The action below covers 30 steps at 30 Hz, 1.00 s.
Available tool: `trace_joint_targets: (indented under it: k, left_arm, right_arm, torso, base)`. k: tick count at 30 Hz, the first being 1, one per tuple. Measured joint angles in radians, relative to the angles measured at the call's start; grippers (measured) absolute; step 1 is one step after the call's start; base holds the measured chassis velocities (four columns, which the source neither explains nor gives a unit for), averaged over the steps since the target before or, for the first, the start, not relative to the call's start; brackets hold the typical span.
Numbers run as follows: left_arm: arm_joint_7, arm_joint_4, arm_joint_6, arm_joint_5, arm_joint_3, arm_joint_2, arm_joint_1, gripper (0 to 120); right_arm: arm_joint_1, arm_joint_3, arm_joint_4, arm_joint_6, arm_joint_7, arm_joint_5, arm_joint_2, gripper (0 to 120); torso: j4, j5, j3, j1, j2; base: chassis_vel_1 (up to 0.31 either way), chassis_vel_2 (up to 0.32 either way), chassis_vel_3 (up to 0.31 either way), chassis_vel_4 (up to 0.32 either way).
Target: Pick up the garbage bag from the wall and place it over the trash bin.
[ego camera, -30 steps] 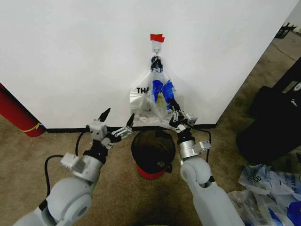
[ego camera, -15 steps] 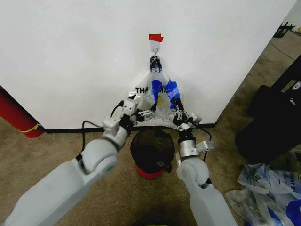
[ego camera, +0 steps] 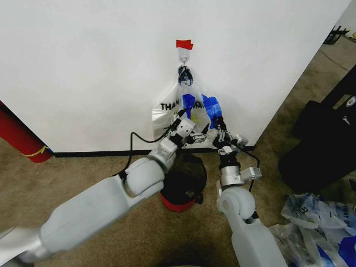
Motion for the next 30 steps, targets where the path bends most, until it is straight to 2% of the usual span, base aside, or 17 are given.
trace_joint_targets:
  k: [8, 19, 22, 25, 26, 30]
  left_arm:
    - [-0.029, 0.084, 0.037, -0.026, 0.007, -0.028, -0.038, 91]
    - [-0.034, 0.160, 0.035, 0.025, 0.025, -0.060, -0.044, 76]
    - [-0.046, 0.184, 0.050, 0.054, 0.031, -0.078, -0.052, 69]
    - [-0.066, 0.214, 0.078, 0.066, 0.034, -0.100, -0.062, 58]
    - [-0.066, 0.214, 0.078, 0.066, 0.034, -0.100, -0.062, 58]
    - [-0.091, 0.251, 0.119, 0.065, 0.032, -0.117, -0.069, 39]
  right_arm:
    - [-0.002, 0.004, 0.005, 0.000, -0.004, -0.003, -0.005, 0]
    - [-0.017, 0.006, 0.021, -0.001, -0.005, 0.001, -0.014, 0]
    - [-0.022, 0.007, 0.024, -0.001, -0.007, 0.001, -0.014, 0]
    - [-0.023, 0.007, 0.026, -0.002, -0.007, 0.004, -0.010, 0]
    - [-0.023, 0.007, 0.026, -0.002, -0.007, 0.004, -0.010, 0]
    - [-0.024, 0.005, 0.029, -0.003, -0.007, 0.005, -0.008, 0]
  torso:
    - [0.0005, -0.0002, 0.000, 0.000, 0.000]
    - [0.0001, -0.0001, 0.000, 0.000, 0.000]
    - [0.0001, -0.0001, 0.000, 0.000, 0.000]
    - [0.0001, -0.0001, 0.000, 0.000, 0.000]
    - [0.0001, -0.0001, 0.000, 0.000, 0.000]
    - [0.0001, -0.0001, 0.000, 0.000, 0.000]
  base:
    - [0.000, 0.000, 0.000, 0.000]
    - [0.000, 0.000, 0.000, 0.000]
    - [0.000, 0.000, 0.000, 0.000]
    - [0.000, 0.000, 0.000, 0.000]
    - [0.000, 0.000, 0.000, 0.000]
    - [0.000, 0.000, 0.000, 0.000]
